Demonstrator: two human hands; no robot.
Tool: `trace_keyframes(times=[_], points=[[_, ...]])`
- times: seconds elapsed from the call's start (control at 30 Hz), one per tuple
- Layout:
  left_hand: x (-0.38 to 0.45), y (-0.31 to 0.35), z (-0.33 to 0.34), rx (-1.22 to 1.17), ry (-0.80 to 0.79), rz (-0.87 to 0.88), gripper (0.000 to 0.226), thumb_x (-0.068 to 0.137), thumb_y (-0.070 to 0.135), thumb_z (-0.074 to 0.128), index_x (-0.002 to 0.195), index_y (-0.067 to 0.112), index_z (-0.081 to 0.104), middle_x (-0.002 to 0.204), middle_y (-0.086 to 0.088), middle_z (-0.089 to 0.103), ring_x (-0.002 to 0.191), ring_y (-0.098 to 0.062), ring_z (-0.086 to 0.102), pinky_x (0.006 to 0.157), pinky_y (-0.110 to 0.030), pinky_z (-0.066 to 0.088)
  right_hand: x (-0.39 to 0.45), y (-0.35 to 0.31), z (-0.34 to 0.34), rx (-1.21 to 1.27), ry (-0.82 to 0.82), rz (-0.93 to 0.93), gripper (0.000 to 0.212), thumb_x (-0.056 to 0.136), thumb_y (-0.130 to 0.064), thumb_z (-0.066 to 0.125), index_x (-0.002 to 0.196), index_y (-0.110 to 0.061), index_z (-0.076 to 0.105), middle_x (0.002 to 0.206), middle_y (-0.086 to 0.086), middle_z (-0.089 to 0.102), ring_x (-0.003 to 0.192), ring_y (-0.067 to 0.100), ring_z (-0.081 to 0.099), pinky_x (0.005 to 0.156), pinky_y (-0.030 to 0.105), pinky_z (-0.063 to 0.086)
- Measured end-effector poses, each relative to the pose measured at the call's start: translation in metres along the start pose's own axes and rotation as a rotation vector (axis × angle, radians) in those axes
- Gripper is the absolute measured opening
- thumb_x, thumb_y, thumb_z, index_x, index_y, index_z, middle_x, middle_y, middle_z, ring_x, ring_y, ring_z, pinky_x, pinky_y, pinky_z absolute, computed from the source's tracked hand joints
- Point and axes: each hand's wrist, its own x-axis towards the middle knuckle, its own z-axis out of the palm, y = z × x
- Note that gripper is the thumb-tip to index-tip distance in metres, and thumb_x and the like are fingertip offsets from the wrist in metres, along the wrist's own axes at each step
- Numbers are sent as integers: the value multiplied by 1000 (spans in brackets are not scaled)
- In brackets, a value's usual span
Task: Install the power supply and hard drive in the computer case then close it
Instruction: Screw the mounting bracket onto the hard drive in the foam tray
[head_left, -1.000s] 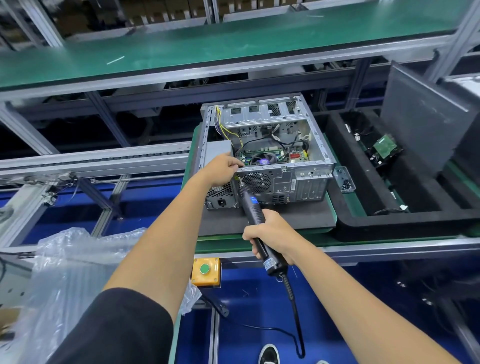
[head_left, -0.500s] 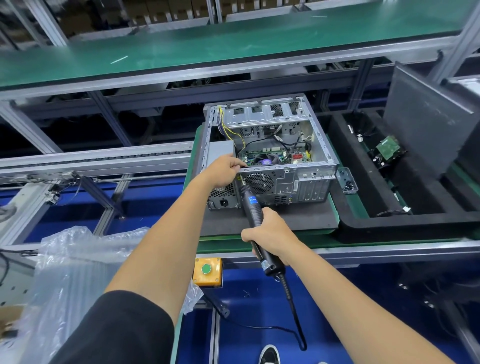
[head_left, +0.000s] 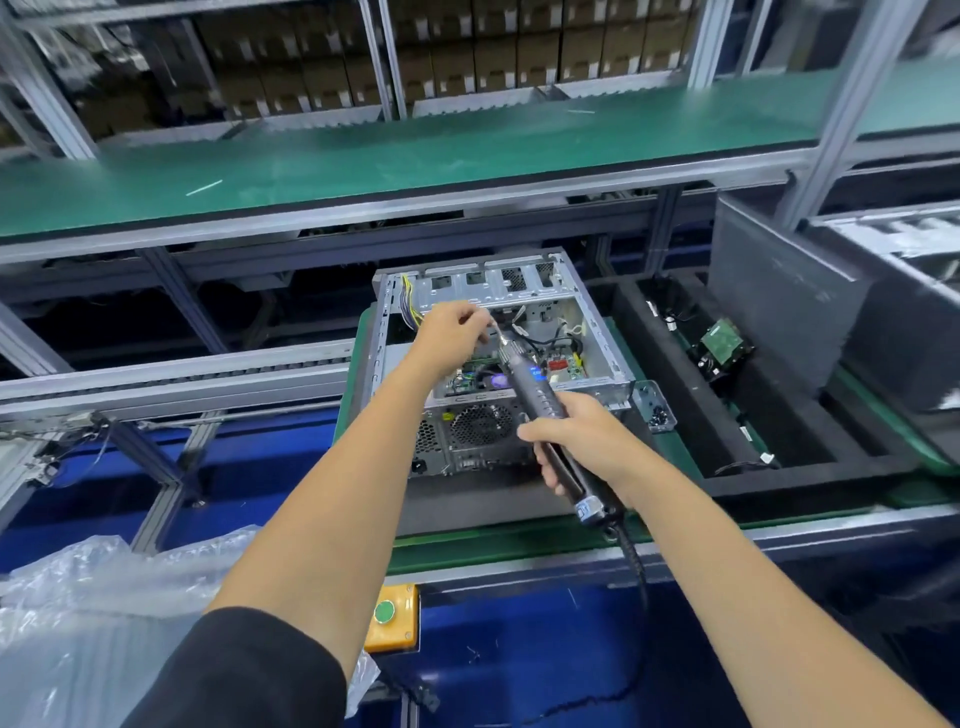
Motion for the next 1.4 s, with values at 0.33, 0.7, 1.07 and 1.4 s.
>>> trace_keyframes(times=[0.33,0.7,1.07,1.4], points=[[50,66,104,200,-283,201,25,94,21,50,81,4,65,78,-10,67,57,-16,52,55,-28,45,17,14,-125,95,298,-14,18,80,-9,67,91,-6,53,63,13,56,44,26,53,46,32,47],[172,77,255,556,-484,166,20,87,4,51,92,2,70,98,-10,70,90,-26,64,81,-37,53,105,78,-274,142,307,143,43,75,-15,68,106,-17,39,91,7,52,64,20,50,62,37,46],[224,19,356,1087,-701,52,17,82,-5,51,68,3,47,70,-9,48,73,-32,57,62,-34,44,182,128,-320,218,168,270,27,71,-15,65,94,-13,52,71,14,56,43,25,53,45,31,45],[221,-32,406,1408,-797,210,24,88,5,47,108,12,59,111,-9,63,104,-27,61,76,-30,40,204,139,-333,331,150,311,20,74,-7,62,91,-8,52,56,10,52,43,25,50,43,28,44]])
